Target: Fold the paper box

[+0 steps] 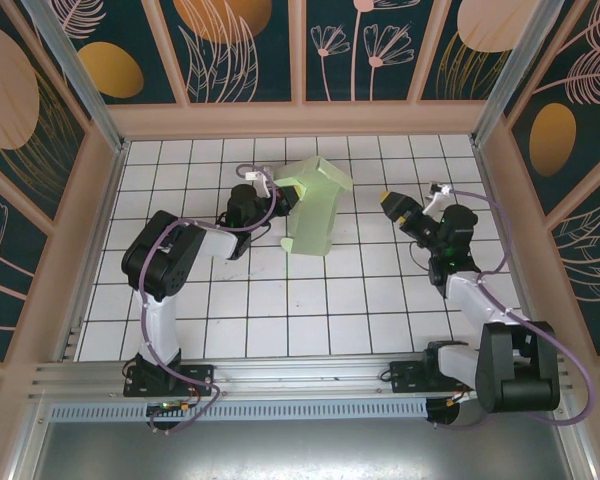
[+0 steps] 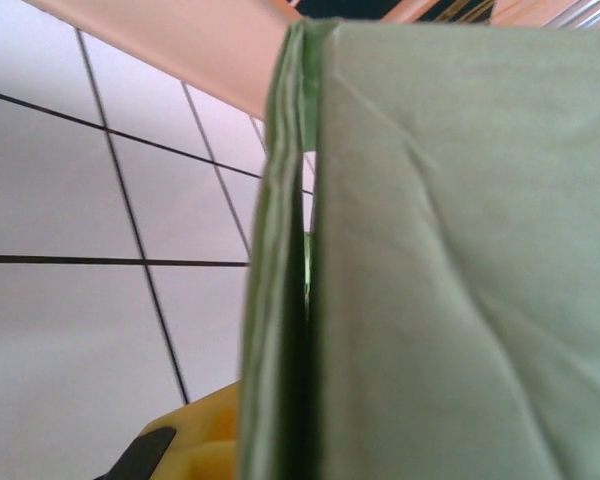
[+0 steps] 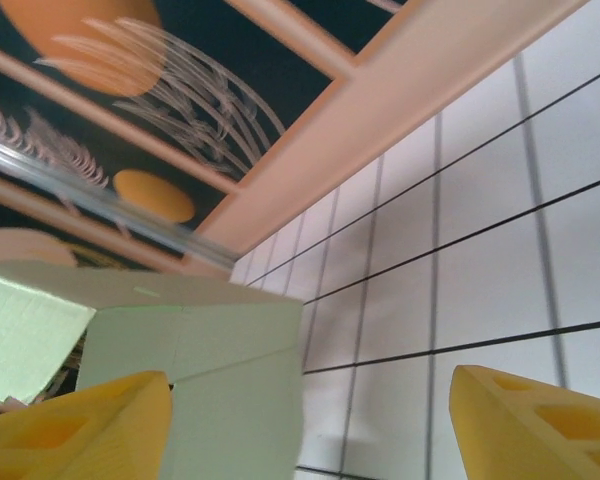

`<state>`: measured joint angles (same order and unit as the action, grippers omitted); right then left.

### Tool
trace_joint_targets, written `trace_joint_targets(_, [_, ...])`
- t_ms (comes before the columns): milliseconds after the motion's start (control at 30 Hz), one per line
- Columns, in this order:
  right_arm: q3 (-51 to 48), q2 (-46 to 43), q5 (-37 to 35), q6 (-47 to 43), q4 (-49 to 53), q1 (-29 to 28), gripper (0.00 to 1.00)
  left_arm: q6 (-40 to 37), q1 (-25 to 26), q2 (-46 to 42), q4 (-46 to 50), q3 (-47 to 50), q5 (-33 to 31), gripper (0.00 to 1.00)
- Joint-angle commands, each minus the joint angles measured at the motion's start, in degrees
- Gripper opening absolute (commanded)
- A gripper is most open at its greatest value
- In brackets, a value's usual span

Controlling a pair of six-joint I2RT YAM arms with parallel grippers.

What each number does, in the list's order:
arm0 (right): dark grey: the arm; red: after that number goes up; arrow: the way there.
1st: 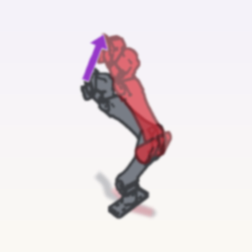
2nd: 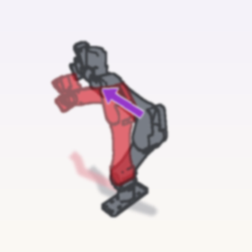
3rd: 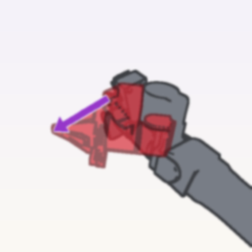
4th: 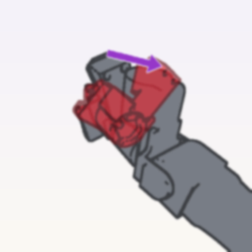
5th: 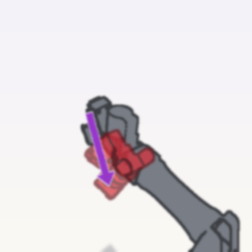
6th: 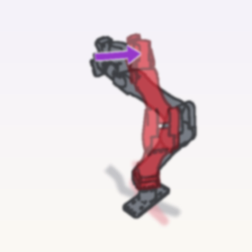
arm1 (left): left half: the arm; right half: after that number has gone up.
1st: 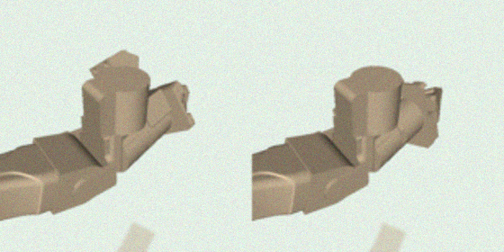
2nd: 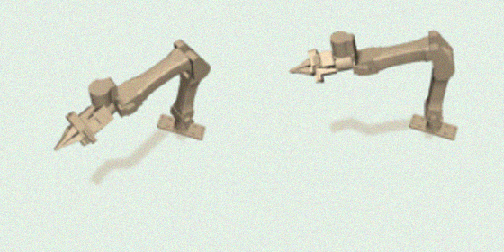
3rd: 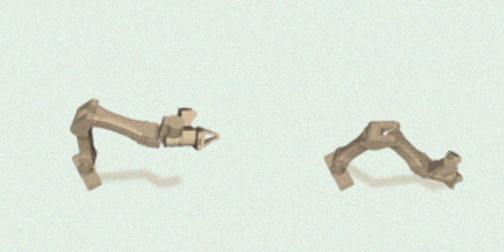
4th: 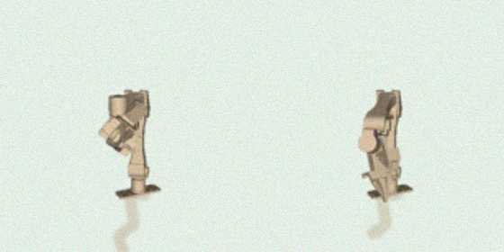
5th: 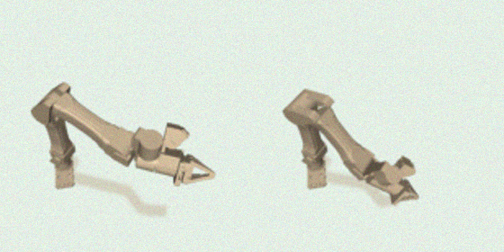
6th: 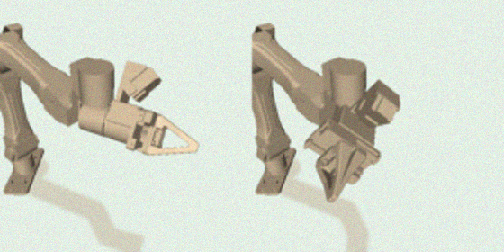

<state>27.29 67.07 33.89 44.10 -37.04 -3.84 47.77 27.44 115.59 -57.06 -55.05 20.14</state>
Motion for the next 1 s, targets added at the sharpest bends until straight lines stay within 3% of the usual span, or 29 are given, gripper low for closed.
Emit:
trace_joint_targets(0, [1.7, 3.3, 3.7, 3.7, -7.3, -3.6, 0.72, 3.5, 0.1, 0.1, -5.7, 0.1, 3.7, 0.0])
trace_joint_targets(267, [6.2, 11.6, 7.6, 9.9, -16.6, -8.9, 0.62, 5.6, 0.2, 1.2, -8.9, 0.0, 5.0, 0.0])
trace_joint_targets(667, [10.9, 18.3, 8.5, 15.5, -23.8, -12.7, 0.62, 3.7, 0.2, 2.0, -7.4, -0.3, 4.9, 0.0])
trace_joint_targets(800, [11.7, 19.0, 8.3, 15.2, -21.1, -12.9, 0.59, 2.7, 0.2, 2.1, -6.5, -0.2, 4.6, 0.0])
trace_joint_targets(967, [14.2, 19.4, 8.3, 13.0, -12.0, -13.1, 0.44, 0.5, 0.2, 1.7, -4.8, 0.0, 2.9, 0.0])
